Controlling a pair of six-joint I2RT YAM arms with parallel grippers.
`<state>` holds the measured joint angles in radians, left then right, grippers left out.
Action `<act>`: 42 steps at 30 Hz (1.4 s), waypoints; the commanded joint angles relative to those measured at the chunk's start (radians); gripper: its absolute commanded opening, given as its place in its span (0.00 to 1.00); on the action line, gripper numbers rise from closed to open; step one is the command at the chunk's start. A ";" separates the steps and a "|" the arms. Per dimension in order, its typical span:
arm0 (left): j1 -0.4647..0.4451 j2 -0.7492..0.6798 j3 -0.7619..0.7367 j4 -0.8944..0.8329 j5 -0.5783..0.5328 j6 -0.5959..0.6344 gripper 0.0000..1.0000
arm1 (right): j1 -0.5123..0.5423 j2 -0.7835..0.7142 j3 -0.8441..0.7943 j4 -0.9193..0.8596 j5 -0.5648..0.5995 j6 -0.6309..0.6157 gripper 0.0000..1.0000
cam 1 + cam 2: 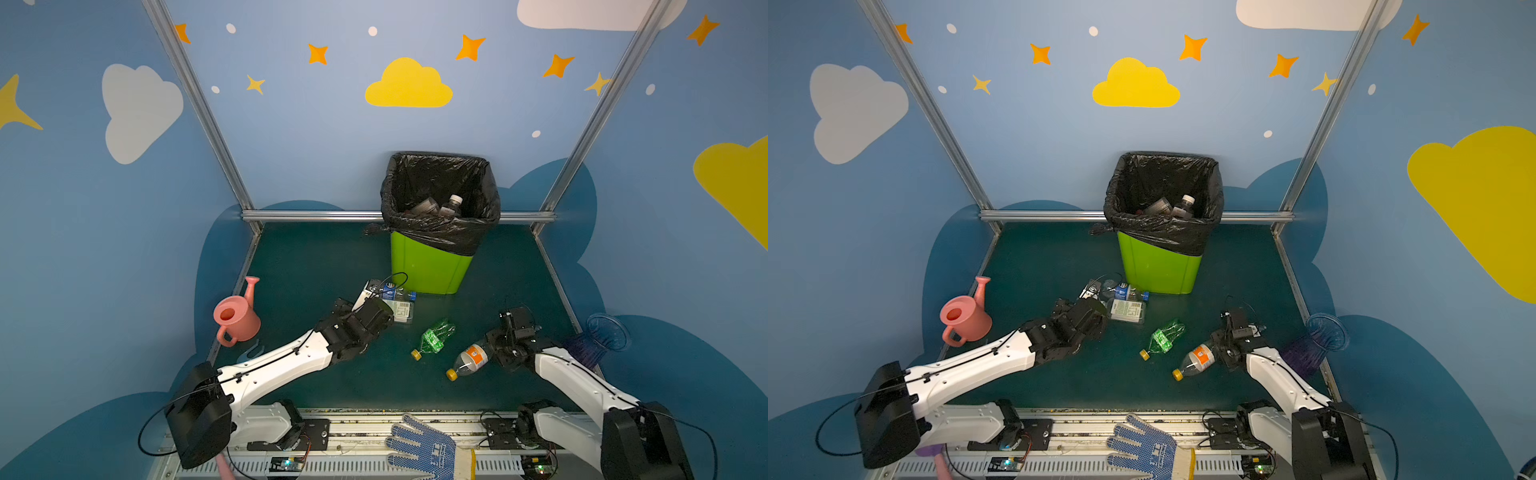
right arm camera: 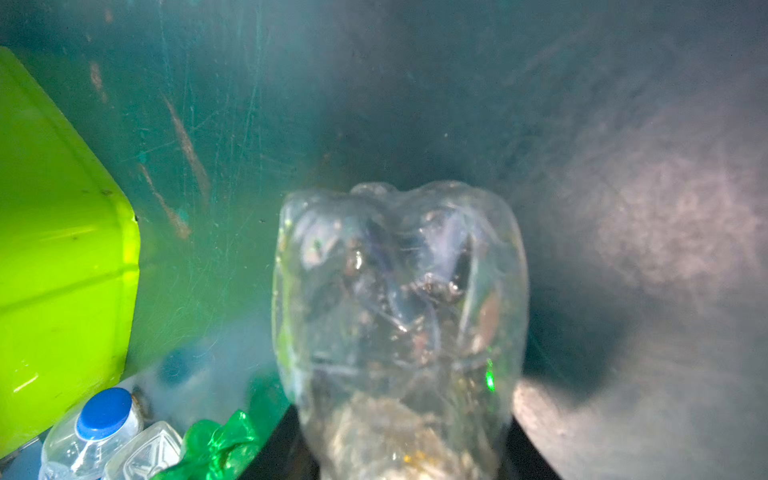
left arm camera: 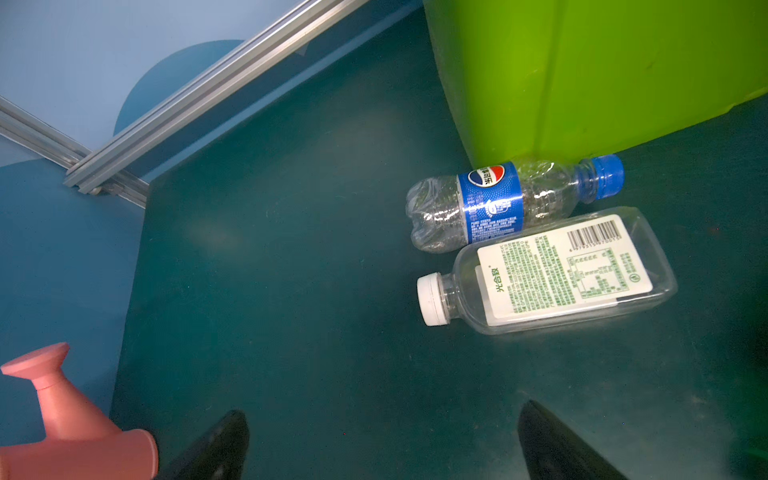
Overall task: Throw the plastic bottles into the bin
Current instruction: 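Swing the orange-label bottle over the bin with the right gripper and release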
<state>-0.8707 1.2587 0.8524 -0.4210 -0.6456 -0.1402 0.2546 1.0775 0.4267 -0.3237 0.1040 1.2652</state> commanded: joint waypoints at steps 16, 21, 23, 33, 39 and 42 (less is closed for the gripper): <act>0.099 -0.003 -0.089 0.046 0.112 -0.146 1.00 | -0.263 0.032 1.019 -0.192 -0.330 -0.780 0.42; 0.180 -0.028 -0.125 0.079 0.191 -0.204 1.00 | -0.308 0.022 1.401 -0.171 -0.262 -0.883 0.45; 0.199 -0.039 -0.133 0.083 0.206 -0.213 1.00 | -0.310 0.011 1.458 -0.118 -0.245 -0.889 0.45; 0.211 -0.079 -0.140 0.069 0.223 -0.225 1.00 | -0.106 0.378 1.554 0.083 -0.363 -0.771 0.42; 0.210 -0.125 -0.151 0.047 0.210 -0.244 1.00 | 0.050 1.063 2.643 -0.591 -0.322 -1.013 0.86; 0.210 -0.163 -0.169 0.042 0.194 -0.248 1.00 | 0.038 0.946 2.525 -0.519 -0.280 -0.995 0.94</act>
<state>-0.6636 1.1309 0.7006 -0.3542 -0.4320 -0.3721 0.2981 2.2250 2.9192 -0.7109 -0.2276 0.3325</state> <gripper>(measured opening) 0.998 0.929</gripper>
